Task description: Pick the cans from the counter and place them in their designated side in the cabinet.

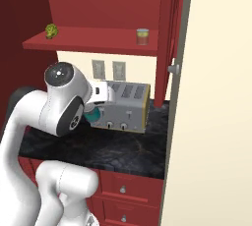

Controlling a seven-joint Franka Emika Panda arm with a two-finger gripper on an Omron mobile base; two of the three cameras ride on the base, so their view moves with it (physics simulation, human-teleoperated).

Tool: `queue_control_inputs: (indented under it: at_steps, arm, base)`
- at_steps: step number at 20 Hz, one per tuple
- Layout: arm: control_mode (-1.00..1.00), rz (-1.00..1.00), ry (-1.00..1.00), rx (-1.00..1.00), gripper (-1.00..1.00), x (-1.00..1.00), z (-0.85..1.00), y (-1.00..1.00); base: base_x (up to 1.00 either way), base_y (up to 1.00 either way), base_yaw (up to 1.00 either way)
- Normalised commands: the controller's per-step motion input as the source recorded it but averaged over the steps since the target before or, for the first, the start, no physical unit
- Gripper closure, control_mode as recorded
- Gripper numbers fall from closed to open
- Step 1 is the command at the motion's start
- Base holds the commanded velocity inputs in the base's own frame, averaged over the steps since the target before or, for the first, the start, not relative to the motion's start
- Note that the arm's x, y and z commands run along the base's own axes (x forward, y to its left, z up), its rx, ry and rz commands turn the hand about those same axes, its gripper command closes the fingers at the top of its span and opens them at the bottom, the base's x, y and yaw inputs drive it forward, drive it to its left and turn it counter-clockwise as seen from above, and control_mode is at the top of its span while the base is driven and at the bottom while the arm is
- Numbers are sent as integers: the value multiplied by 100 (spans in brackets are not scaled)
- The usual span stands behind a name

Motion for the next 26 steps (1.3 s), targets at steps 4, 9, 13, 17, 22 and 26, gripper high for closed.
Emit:
queue_control_inputs:
  at_steps: [4, 9, 13, 17, 22, 26]
  arm:
    - [-100, 0, -8, 0, 100, -32, 32, 3]
    - [-100, -1, -4, 0, 100, -26, 28, 16]
    - [-100, -2, -2, 0, 100, -31, 29, 5]
    - [-100, -1, -3, 0, 100, -32, 29, 0]
    - [-100, 0, -4, 0, 100, -22, 32, 0]
    - [-100, 0, -3, 0, 100, -14, 33, 0]
  base:
    - [0, 0, 0]
    - [0, 0, 0]
    - [0, 0, 0]
    - [0, 0, 0]
    - [0, 0, 0]
    - [0, 0, 0]
